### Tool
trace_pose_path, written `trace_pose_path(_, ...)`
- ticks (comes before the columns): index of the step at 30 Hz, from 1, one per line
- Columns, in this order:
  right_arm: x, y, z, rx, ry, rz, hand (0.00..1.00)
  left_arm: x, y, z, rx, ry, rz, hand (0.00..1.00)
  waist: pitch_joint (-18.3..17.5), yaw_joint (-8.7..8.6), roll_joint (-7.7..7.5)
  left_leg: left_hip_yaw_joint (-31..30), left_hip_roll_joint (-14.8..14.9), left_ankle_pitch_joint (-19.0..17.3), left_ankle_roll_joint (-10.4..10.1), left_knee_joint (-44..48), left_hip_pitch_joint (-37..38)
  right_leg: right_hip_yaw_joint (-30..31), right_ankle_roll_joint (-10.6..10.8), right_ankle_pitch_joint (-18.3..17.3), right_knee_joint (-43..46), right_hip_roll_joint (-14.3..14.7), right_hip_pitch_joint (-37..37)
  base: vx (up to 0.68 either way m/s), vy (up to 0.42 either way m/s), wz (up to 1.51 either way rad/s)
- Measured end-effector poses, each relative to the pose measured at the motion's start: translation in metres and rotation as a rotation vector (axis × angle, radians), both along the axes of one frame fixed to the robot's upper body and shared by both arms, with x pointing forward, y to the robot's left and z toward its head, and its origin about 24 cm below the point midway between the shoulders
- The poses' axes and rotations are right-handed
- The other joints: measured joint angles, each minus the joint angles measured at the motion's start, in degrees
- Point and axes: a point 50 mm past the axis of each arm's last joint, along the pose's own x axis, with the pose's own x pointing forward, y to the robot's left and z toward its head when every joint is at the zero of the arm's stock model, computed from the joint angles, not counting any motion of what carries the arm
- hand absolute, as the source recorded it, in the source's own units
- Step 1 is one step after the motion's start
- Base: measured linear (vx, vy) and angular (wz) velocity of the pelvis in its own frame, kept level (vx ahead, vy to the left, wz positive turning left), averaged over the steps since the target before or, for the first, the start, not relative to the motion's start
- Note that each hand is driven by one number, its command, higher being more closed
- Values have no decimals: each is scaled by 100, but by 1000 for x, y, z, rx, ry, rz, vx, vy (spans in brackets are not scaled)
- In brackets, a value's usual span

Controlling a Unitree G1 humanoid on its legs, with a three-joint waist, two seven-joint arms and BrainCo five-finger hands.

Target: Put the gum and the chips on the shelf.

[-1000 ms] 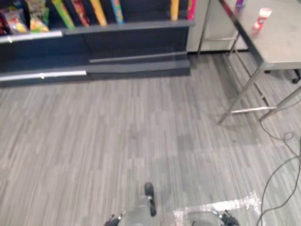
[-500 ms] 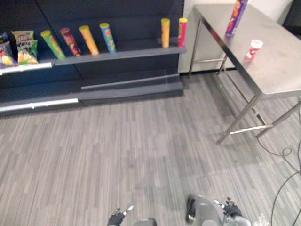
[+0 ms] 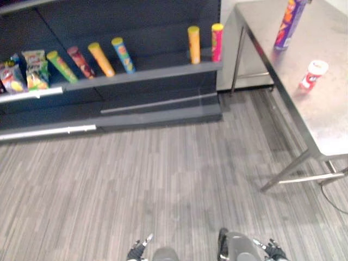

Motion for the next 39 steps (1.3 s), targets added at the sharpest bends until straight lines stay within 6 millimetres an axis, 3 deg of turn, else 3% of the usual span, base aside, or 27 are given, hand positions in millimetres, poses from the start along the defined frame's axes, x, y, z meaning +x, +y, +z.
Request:
trace_pose_path(2,-2,0,-1,5,0,-47,0,5,-1,2,-2,-27,5,0,3,116,-10,383,-74,-416,58,-230,-536,-8,23,-3,-369,-8,447,289,5,-4)
trace_pose_path(4,0,2,-1,2,-2,-55,0,8,0,4,2,-47,12,0,18,148,-72,573,-254,-488,134,-1117,-836,-28,133,-6,-609,-85,686,298,116,1)
trace_pose_path(6,2,6,-1,1,-3,-53,0,9,2,4,7,-57,22,0,4,152,-158,620,-546,-390,213,-2659,-804,-8,279,-62,-720,-231,840,287,172,1)
trace_pose_path(7,4,7,-1,-5,-4,-35,0,9,3,5,12,-56,16,0,-16,148,-194,559,-686,-207,213,-3496,-777,23,374,-124,-728,-302,867,248,196,-6)
trace_pose_path(8,7,7,0,-28,-2,19,0,8,3,5,14,-54,12,0,-15,155,-193,284,-822,219,126,-4641,-685,88,483,-221,-797,-350,963,317,259,-14)
trace_pose_path(9,10,6,1,-38,-2,47,0,7,3,4,14,-51,11,0,-20,161,-183,165,-826,306,96,-4963,-648,134,549,-267,-815,-350,1007,343,315,-29)
trace_pose_path(10,12,6,2,-47,-1,85,0,5,2,3,13,-43,5,0,-25,177,-162,91,-793,505,47,-5142,-601,232,685,-355,-831,-345,1090,369,353,-42)
trace_pose_path(11,13,11,1,-44,8,134,0,3,7,3,29,-29,-11,0,-60,234,-250,174,-874,902,107,-4946,-519,415,750,-408,-968,-437,1242,450,403,-66)
trace_pose_path(12,16,21,0,-23,5,175,0,-1,15,4,51,-12,-25,0,-148,303,-479,232,-1034,821,202,-4722,-537,637,700,-384,-1223,-534,1360,471,337,-56)
trace_pose_path(13,17,29,-1,-1,-1,194,0,-2,20,5,66,-6,-35,0,-206,296,-569,287,-1120,694,287,-4620,-590,763,647,-279,-1307,-591,1399,487,305,-31)
trace_pose_path(14,21,39,-2,32,-14,205,0,0,25,6,84,0,-54,0,-310,254,-749,336,-1249,536,395,-4502,-612,872,776,12,-1341,-713,1394,408,242,-2)
trace_pose_path(16,23,46,-2,50,-20,211,0,1,23,5,83,2,-69,0,-360,288,-749,478,-1352,343,511,-4446,-496,1140,859,349,-1104,-824,1274,370,269,-17)
trace_pose_path(19,27,43,0,44,-34,219,0,-5,16,2,72,35,-96,0,-408,343,-595,830,-1430,60,797,-4465,-108,1704,1012,936,500,-934,490,361,251,-49)
trace_pose_path(20,28,42,1,39,-42,218,0,-8,15,1,80,54,-130,0,-395,287,-542,926,-1432,-52,937,-4466,128,1731,1073,1262,1352,-956,153,291,171,-35)
trace_pose_path(22,34,42,3,29,-60,234,0,-8,14,1,88,66,-168,0,-335,236,-480,994,-1426,-261,1001,-4503,566,1389,951,1144,2443,-970,-225,270,113,-30)
trace_pose_path(24,40,41,6,8,-78,275,0,-10,11,0,82,72,-179,0,-311,238,-420,1153,-1386,-357,969,-4727,1106,627,678,700,2797,-1029,-385,227,26,-37)
trace_pose_path(25,44,41,8,0,-93,300,0,-12,9,-1,74,74,-182,0,-295,229,-356,1289,-1299,-387,918,-4904,1399,-34,582,490,2379,-1036,-448,205,-14,-38)
trace_pose_path(26,46,41,9,0,-101,301,0,-12,9,-1,72,74,-182,0,-299,228,-345,1334,-1262,-413,876,-4936,1438,-253,563,479,2091,-1030,-485,230,-56,-45)
trace_pose_path(29,48,43,9,17,-116,298,0,-14,9,-1,61,71,-152,0,-294,253,-351,1575,-1087,-532,662,-4925,1518,-1126,660,637,118,-988,-486,197,-132,-40)
trace_pose_path(31,45,44,8,20,-110,307,0,-15,12,-1,62,72,-141,0,-321,254,-456,1703,-1112,-645,451,-4837,1559,-1302,605,1522,-867,-988,-438,288,-232,-43)
trace_pose_path(32,48,42,9,13,-114,312,0,-14,9,-2,53,72,-135,0,-252,263,-396,1732,-1044,-676,373,-4851,1658,-1311,320,1525,-902,-915,-399,286,-271,-42)
trace_pose_path(33,47,33,10,-5,-112,304,0,-15,-1,-4,25,75,-139,0,-223,204,-190,1769,-886,-666,250,-4938,1758,-1397,231,1423,-922,-680,-342,275,-255,-40)
trace_pose_path(35,49,29,12,-16,-115,297,0,-15,-5,-5,14,75,-140,0,-215,137,-41,1789,-710,-648,114,-5067,1912,-1415,191,1250,-904,-469,-265,166,-148,-19)
trace_pose_path(39,46,28,11,-16,-106,295,0,-14,-6,-5,1,68,-147,0,-256,140,-15,1907,-433,-596,-22,-4967,1989,-1407,174,966,-930,-204,-194,106,-131,-11)
